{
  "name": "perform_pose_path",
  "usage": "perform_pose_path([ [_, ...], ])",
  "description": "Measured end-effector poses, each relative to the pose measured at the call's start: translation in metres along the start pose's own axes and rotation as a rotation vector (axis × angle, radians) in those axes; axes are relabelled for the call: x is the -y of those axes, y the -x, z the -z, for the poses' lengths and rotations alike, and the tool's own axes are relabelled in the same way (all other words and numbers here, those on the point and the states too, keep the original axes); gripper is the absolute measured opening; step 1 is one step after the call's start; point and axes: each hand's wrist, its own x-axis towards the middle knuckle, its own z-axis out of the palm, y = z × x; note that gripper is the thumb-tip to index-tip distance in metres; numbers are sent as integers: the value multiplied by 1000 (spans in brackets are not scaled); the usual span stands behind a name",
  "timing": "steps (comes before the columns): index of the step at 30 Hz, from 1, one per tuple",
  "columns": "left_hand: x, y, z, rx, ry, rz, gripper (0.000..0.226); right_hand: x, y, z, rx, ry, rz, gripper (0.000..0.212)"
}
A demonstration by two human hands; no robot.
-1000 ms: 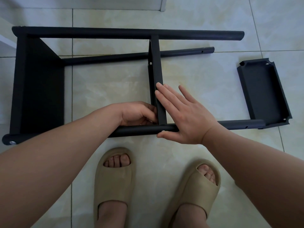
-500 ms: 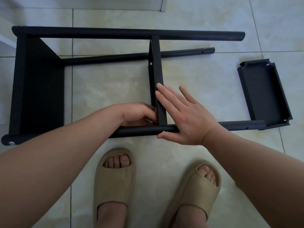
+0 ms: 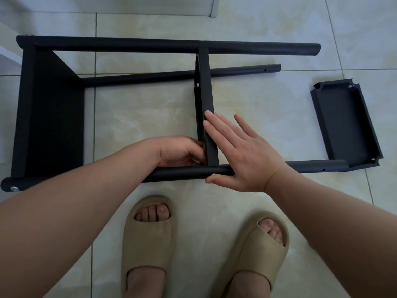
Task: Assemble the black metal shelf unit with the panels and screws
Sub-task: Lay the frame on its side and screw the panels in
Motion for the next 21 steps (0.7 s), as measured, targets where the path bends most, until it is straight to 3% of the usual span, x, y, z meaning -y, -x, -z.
perform_pose_path([
  [4,2,1,0,-50,-128,0,24,0,0,0,4,1,-2,105],
  [13,-1,0,1,-31,4,-13,20,0,0,0,-12,-11,2,105],
  [21,2,0,1,-74,-81,12,17,1,0,1,3,-11,-4,105],
])
